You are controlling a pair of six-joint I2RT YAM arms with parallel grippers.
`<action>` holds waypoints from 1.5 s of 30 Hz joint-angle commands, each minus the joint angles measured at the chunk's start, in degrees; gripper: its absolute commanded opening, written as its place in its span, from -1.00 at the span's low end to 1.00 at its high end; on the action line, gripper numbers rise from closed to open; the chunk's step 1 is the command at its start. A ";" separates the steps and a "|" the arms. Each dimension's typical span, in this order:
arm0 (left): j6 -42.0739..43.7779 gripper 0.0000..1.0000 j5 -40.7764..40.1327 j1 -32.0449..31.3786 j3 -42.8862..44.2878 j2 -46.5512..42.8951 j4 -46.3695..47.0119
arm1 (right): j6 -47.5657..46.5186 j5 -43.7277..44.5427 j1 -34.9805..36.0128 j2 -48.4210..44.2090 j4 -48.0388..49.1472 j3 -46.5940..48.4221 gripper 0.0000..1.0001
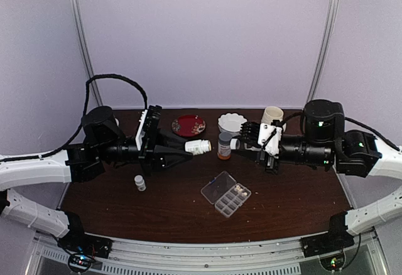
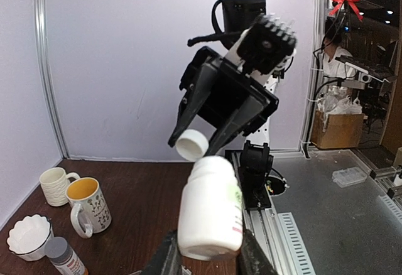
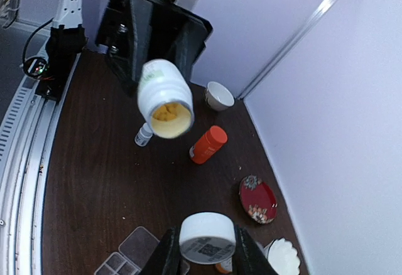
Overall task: Sort the pills into containers
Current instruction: Unscrew the lid of the pill bottle.
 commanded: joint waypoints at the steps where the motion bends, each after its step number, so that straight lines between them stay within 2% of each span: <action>1: 2.63 -1.00 -1.89 0.14 -2.04 -1.83 4.57 | 25.32 10.69 -1.42 -0.13 -4.69 -3.08 -1.00; 5: 3.85 -1.00 -2.92 0.15 -4.10 -1.14 6.55 | 38.32 11.78 -4.32 1.88 -10.63 -4.75 -1.00; 9: 4.10 -1.00 -3.60 0.08 -6.75 0.37 10.09 | 47.07 7.15 -7.19 4.66 -14.61 -5.99 -1.00; 18: 6.09 -1.00 -6.98 -2.76 -10.48 4.63 17.07 | 59.30 -11.13 -7.49 8.92 1.06 -9.58 -1.00; 26: 5.55 -1.00 -7.48 -3.55 -10.76 8.84 20.76 | 63.99 -11.66 -4.29 14.19 7.10 -7.04 -1.00; 35: 5.46 -1.00 -7.05 -4.54 -10.14 11.68 21.68 | 66.26 -10.72 -3.69 13.20 11.78 -6.52 -1.00; 45: 7.23 -1.00 -8.25 -6.38 -9.32 13.46 18.22 | 66.65 -11.04 -3.57 12.39 11.71 -6.04 -1.00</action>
